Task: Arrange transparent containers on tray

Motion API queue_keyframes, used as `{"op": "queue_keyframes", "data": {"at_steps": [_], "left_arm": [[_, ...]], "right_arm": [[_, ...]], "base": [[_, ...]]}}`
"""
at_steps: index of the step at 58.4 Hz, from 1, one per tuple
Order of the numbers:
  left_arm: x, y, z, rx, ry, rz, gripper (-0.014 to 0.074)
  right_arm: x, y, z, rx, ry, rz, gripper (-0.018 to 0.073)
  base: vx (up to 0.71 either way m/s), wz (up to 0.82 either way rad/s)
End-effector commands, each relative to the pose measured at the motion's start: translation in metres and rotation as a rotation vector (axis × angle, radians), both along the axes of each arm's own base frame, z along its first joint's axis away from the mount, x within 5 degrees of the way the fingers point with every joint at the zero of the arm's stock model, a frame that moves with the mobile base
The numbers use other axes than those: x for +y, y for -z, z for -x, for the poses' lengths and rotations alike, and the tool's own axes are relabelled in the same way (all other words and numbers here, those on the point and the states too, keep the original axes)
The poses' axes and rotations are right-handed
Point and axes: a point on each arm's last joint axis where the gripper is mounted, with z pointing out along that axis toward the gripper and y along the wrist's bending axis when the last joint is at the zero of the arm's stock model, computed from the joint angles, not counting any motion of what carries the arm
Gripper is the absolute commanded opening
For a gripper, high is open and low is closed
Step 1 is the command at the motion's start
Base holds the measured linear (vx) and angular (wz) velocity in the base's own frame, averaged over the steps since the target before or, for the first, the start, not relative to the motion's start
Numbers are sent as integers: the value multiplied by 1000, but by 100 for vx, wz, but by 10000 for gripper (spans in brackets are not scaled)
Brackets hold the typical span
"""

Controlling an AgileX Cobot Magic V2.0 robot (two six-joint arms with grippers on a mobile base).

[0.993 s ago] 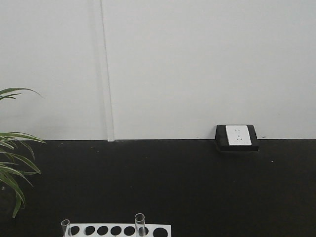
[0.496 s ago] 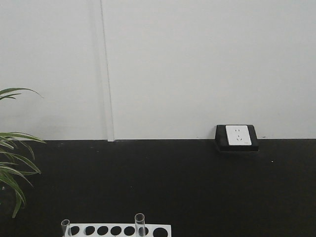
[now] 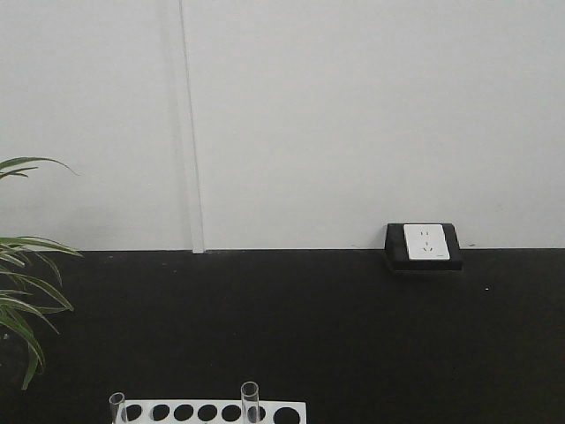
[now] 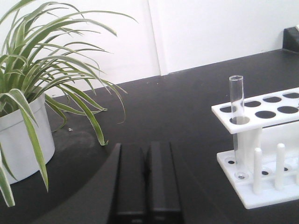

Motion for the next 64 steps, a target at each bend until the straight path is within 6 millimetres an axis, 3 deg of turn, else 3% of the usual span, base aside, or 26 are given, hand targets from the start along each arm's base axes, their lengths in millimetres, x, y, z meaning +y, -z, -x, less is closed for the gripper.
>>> {"op": "queue_keyframes", "data": {"at_steps": [1, 9, 14, 25, 31, 35, 43, 52, 64], "left_arm": [[-4, -2, 1, -117, 48, 26, -7], [-8, -21, 4, -265, 106, 174, -7], [-8, -46, 9, -330, 115, 234, -7], [-3, -124, 11, -325, 58, 183, -7], [-5, -161, -12, -299, 53, 114, -7], [-8, -177, -28, -289, 58, 80, -7], [-12, -178, -60, -198, 60, 70, -7], [-15, -165, -88, -91, 60, 62, -5], [-19, -161, -101, -85, 84, 71, 48]], "right_arm": [[0, -7, 1, -109, 1, 2, -11], [-1, -18, 3, -198, 1, -48, -11], [-1, -41, 8, -255, 0, -43, -11], [0, -133, 17, -348, 6, 25, -11], [0, -179, -6, -329, 9, 46, -11], [0, -196, -25, -307, 7, 36, -11], [0, -211, -62, -269, 6, 31, -11], [0, -204, -96, -207, 4, 27, -9], [0, -196, -114, -175, 4, 27, 45]], "base": [[0, 0], [0, 0], [0, 0], [0, 0], [0, 0], [0, 1], [0, 0], [0, 0], [0, 0]]}}
